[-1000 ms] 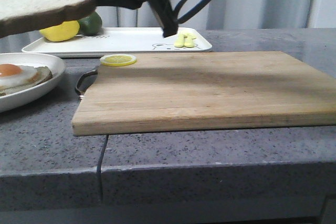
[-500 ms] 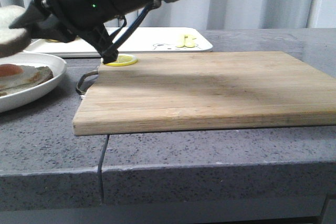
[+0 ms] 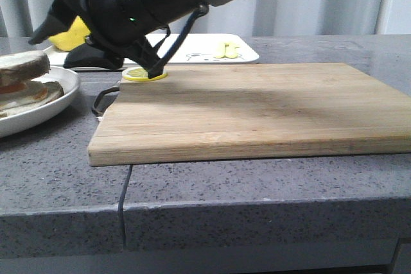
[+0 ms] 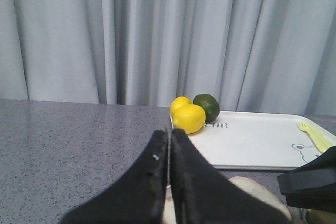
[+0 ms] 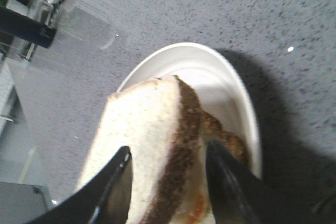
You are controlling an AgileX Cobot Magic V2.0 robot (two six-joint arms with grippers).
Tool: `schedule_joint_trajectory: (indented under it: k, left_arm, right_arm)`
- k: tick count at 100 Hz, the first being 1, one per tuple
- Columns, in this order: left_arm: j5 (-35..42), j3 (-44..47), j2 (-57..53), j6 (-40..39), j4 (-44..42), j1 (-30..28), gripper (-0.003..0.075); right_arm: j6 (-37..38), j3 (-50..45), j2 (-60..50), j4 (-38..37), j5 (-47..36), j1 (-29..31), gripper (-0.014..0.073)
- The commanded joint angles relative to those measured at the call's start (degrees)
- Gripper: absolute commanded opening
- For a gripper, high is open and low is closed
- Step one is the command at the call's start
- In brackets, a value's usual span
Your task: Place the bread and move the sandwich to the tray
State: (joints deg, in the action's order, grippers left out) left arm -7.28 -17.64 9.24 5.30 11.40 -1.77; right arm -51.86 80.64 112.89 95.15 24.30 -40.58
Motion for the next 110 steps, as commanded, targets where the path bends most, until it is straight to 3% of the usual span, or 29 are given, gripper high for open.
schedule_joint_trajectory:
  k: [1, 17, 29, 43, 53, 61, 89, 110]
  left_arm:
    - [-0.04, -4.23, 1.82, -0.42, 0.60, -0.40, -0.0020]
    - [-7.97, -9.24, 7.25, -0.42, -1.16, -2.74, -0.0018]
    - [-11.69, -12.52, 13.26, -0.42, -1.16, -4.73, 0.0000]
    - [-14.24, -16.18, 20.53, -0.42, -1.16, -5.53, 0.0139]
    - [-14.80, -18.28, 25.33, -0.42, -1.16, -5.53, 0.0264]
    - [-17.08, -20.02, 28.84, -0.42, -1.16, -5.53, 0.0318]
    - [-31.17, -29.01, 43.21, -6.57, -1.04, -5.62, 0.0323]
    - [-41.00, -35.44, 52.22, -6.69, -1.04, -7.48, 0.0323]
  right_arm:
    - [-3.56, 2.10, -4.30, -1.95, 2.25, 1.24, 0.0363]
    - [-6.72, 2.10, -6.76, -4.20, 3.23, 1.47, 0.0335]
    - [-10.74, 2.10, -8.81, -7.04, 7.16, 1.52, 0.0122]
    - [-11.68, 2.10, -11.02, -9.76, 11.53, 1.52, -0.0078]
    - [-12.81, 2.10, -12.75, -10.94, 12.75, 1.52, -0.0064]
    - [-13.88, 2.10, -14.10, -11.87, 13.29, 1.52, -0.0064]
    - [-15.01, 2.10, -19.29, -13.44, 14.07, 1.47, -0.0064]
    - [-15.01, 2.10, -21.75, -13.95, 15.29, 1.47, -0.0064]
